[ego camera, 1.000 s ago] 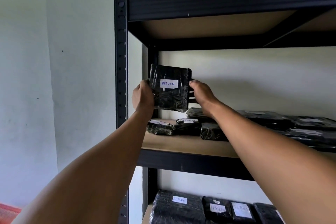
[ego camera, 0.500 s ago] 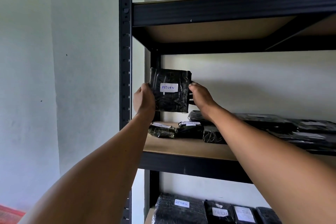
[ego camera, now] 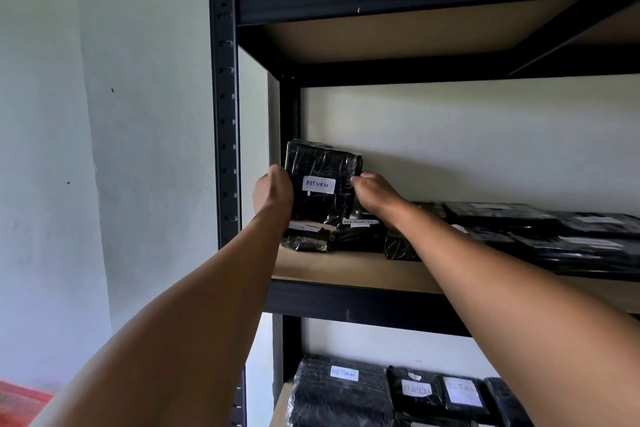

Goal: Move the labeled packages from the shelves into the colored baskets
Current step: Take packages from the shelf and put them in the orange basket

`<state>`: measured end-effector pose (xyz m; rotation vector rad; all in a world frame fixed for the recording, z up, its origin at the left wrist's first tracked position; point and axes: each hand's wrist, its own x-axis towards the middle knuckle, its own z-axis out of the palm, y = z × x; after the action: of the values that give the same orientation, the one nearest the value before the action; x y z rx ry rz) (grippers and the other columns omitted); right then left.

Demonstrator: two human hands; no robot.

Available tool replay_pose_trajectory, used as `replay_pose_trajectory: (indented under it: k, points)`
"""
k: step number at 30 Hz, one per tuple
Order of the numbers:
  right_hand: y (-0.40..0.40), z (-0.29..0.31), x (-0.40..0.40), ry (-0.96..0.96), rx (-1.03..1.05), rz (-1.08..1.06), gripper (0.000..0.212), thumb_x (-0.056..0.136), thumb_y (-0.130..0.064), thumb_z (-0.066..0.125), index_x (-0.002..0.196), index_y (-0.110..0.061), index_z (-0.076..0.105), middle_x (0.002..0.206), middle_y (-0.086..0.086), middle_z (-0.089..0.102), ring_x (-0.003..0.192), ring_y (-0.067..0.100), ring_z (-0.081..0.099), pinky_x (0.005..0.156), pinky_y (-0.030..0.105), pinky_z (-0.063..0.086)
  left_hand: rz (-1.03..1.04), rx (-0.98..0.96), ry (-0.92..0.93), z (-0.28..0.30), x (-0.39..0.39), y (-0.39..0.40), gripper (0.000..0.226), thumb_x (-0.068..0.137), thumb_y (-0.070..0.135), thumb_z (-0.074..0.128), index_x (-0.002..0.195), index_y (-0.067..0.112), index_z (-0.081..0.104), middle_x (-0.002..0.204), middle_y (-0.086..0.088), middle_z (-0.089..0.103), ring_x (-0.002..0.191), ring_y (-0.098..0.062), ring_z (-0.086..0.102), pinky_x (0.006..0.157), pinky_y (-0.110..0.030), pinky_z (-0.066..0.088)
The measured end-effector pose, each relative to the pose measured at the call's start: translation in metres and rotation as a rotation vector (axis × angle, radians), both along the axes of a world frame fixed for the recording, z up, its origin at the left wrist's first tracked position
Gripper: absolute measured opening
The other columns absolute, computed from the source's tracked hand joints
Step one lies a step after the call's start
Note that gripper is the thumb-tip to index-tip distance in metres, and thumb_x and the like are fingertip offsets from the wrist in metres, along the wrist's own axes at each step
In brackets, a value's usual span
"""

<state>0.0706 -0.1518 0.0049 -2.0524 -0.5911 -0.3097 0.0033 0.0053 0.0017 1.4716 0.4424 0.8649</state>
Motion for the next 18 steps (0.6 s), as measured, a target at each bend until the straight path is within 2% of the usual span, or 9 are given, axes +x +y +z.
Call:
replay_pose_trajectory:
  k: [3, 6, 9, 11, 14, 15, 16, 17, 18]
  points:
    - [-0.007, -0.003, 0.002, -0.033, -0.002, -0.045, 0.037, 0.099, -0.021, 0.042, 0.063, -0.018, 0.039, 0.065, 0.002, 0.042, 0.063, 0.017, 0.039, 0.056, 0.031, 0.028, -0.003, 0.078, 0.045, 0.005, -0.005, -0.003, 0.032, 0.089, 0.024, 0.035, 0.075, 0.013, 0.06, 0.077, -0.007, 0.06, 0.071, -0.025, 0.053, 0.069, -0.036, 0.04]
    - [-0.011, -0.002, 0.0, -0.083, -0.029, -0.061, 0.038, 0.1, -0.024, 0.042, 0.064, -0.016, 0.04, 0.065, 0.003, 0.045, 0.068, 0.021, 0.043, 0.056, 0.031, 0.03, 0.013, 0.12, 0.097, 0.003, -0.009, -0.003, 0.033, 0.087, 0.027, 0.035, 0.084, 0.01, 0.064, 0.085, -0.01, 0.064, 0.076, -0.028, 0.056, 0.07, -0.036, 0.041]
    - [-0.009, 0.002, -0.006, -0.06, -0.14, -0.037, 0.037, 0.103, -0.032, 0.039, 0.075, -0.014, 0.053, 0.088, 0.01, 0.06, 0.087, 0.023, 0.053, 0.069, 0.031, 0.036, -0.002, 0.11, 0.123, -0.001, -0.012, -0.001, 0.032, 0.087, 0.025, 0.038, 0.087, 0.008, 0.065, 0.082, -0.009, 0.063, 0.077, -0.03, 0.057, 0.07, -0.035, 0.042]
    - [-0.006, 0.004, -0.008, -0.042, -0.191, -0.026, 0.038, 0.104, -0.036, 0.037, 0.088, -0.011, 0.06, 0.106, 0.015, 0.061, 0.098, 0.024, 0.055, 0.079, 0.029, 0.039, -0.009, 0.127, 0.167, -0.002, -0.015, -0.002, 0.03, 0.088, 0.022, 0.039, 0.091, 0.006, 0.063, 0.077, -0.007, 0.059, 0.076, -0.029, 0.056, 0.071, -0.036, 0.042]
    - [-0.005, 0.004, -0.012, -0.036, -0.208, -0.025, 0.037, 0.104, -0.035, 0.038, 0.087, -0.012, 0.06, 0.107, 0.016, 0.058, 0.104, 0.025, 0.054, 0.084, 0.029, 0.039, -0.001, 0.164, 0.198, 0.0, -0.022, -0.007, 0.025, 0.089, 0.02, 0.038, 0.09, 0.007, 0.059, 0.076, -0.007, 0.056, 0.083, -0.032, 0.057, 0.081, -0.037, 0.046]
    - [-0.006, 0.004, -0.013, -0.026, -0.198, -0.019, 0.036, 0.104, -0.035, 0.039, 0.098, -0.011, 0.064, 0.117, 0.018, 0.059, 0.113, 0.026, 0.055, 0.09, 0.029, 0.039, 0.004, 0.169, 0.196, 0.002, -0.025, -0.008, 0.024, 0.089, 0.02, 0.038, 0.088, 0.007, 0.058, 0.076, -0.007, 0.055, 0.08, -0.03, 0.056, 0.08, -0.037, 0.045]
    - [-0.007, 0.003, -0.014, -0.012, -0.177, -0.011, 0.041, 0.105, -0.036, 0.039, 0.122, -0.007, 0.062, 0.136, 0.019, 0.055, 0.128, 0.028, 0.05, 0.1, 0.03, 0.038, 0.007, 0.168, 0.193, 0.004, -0.027, -0.009, 0.023, 0.088, 0.02, 0.038, 0.086, 0.008, 0.057, 0.076, -0.007, 0.055, 0.074, -0.027, 0.054, 0.078, -0.036, 0.044]
    - [-0.008, 0.002, -0.016, -0.006, -0.159, -0.005, 0.051, 0.104, -0.037, 0.04, 0.142, -0.005, 0.049, 0.151, 0.015, 0.045, 0.139, 0.028, 0.043, 0.109, 0.03, 0.034, 0.008, 0.168, 0.187, 0.006, -0.03, -0.01, 0.023, 0.088, 0.02, 0.039, 0.086, 0.008, 0.058, 0.076, -0.006, 0.056, 0.071, -0.024, 0.052, 0.075, -0.035, 0.042]
    - [-0.009, 0.001, -0.017, -0.002, -0.147, 0.002, 0.057, 0.104, -0.039, 0.04, 0.151, -0.005, 0.038, 0.156, 0.011, 0.039, 0.143, 0.026, 0.038, 0.112, 0.03, 0.031, 0.005, 0.167, 0.183, 0.008, -0.033, -0.011, 0.023, 0.088, 0.02, 0.039, 0.087, 0.008, 0.059, 0.077, -0.006, 0.057, 0.069, -0.023, 0.052, 0.073, -0.034, 0.041]
